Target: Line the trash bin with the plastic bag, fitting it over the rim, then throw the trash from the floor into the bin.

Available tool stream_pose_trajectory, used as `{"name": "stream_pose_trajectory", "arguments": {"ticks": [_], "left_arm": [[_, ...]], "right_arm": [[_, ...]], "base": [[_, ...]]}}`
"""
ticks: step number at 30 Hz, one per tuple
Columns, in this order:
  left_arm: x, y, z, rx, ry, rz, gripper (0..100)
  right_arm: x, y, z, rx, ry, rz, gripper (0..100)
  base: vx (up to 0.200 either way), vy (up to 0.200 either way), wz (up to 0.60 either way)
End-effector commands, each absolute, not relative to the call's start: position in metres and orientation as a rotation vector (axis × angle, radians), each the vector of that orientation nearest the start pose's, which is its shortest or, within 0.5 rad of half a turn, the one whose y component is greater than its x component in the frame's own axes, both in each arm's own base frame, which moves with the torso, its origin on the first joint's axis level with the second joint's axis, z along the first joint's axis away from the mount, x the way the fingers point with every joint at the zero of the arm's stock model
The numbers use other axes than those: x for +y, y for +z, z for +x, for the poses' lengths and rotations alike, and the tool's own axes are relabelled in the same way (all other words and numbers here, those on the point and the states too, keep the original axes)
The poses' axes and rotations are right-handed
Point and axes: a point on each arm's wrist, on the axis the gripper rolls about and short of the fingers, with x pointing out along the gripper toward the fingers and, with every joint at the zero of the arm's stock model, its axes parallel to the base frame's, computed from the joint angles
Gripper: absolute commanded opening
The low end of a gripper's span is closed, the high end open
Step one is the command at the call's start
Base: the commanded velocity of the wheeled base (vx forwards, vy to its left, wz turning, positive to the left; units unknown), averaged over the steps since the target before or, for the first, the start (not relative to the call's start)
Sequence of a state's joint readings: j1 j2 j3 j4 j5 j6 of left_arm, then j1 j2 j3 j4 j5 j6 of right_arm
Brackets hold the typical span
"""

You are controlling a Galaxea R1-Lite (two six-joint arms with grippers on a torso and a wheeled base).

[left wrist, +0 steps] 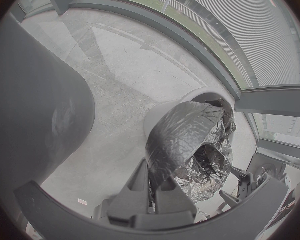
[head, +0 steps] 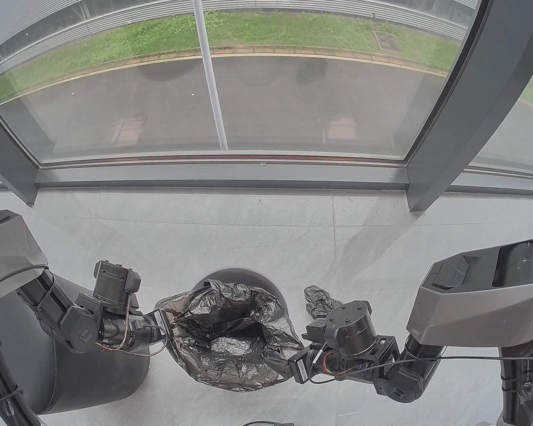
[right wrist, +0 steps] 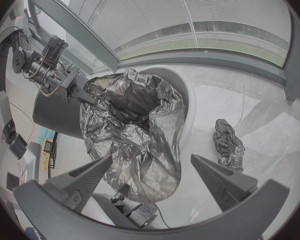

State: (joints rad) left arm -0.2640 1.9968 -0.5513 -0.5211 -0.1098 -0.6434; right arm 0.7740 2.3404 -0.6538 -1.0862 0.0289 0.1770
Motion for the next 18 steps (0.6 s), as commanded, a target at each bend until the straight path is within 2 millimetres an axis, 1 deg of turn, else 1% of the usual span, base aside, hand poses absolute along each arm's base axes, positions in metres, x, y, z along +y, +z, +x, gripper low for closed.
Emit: {"name": "stream_pose_trajectory", "arguments": {"ticks": [1,3,6,8,10,14,15,16,17,18], "left_arm": [[-0.076,0.029,0.271,0.999,-0.036,-0.521,0],[-0.076,0.029,0.27,0.998,-0.037,-0.521,0],[-0.075,0.03,0.27,0.998,-0.037,-0.521,0],[-0.075,0.03,0.27,0.998,-0.036,-0.523,0],[-0.075,0.031,0.269,0.995,-0.037,-0.523,0],[-0.075,0.033,0.269,0.988,-0.04,-0.525,0],[-0.075,0.034,0.268,0.984,-0.043,-0.526,0],[-0.075,0.034,0.268,0.984,-0.043,-0.526,0],[-0.075,0.034,0.267,0.984,-0.045,-0.527,0],[-0.075,0.034,0.267,0.984,-0.045,-0.527,0]], "right_arm": [[0.237,-0.027,0.239,0.655,0.722,-0.071,100],[0.234,-0.024,0.236,0.642,0.71,-0.073,100],[0.231,-0.013,0.235,0.6,0.68,-0.07,100],[0.229,-0.002,0.239,0.549,0.655,-0.083,100],[0.227,0.007,0.249,0.488,0.627,-0.123,100],[0.236,0.018,0.262,0.397,0.608,-0.169,100],[0.245,0.023,0.272,0.351,0.599,-0.17,100],[0.245,0.023,0.272,0.351,0.599,-0.17,100],[0.254,0.023,0.282,0.32,0.597,-0.175,100],[0.254,0.023,0.282,0.32,0.597,-0.175,100]], "base": [[0.0,0.0,0.0],[0.0,0.0,0.0],[0.0,0.0,0.0],[0.0,0.0,0.0],[0.0,0.0,0.0],[0.0,0.0,0.0],[0.0,0.0,0.0],[0.0,0.0,0.0],[0.0,0.0,0.0],[0.0,0.0,0.0]]}}
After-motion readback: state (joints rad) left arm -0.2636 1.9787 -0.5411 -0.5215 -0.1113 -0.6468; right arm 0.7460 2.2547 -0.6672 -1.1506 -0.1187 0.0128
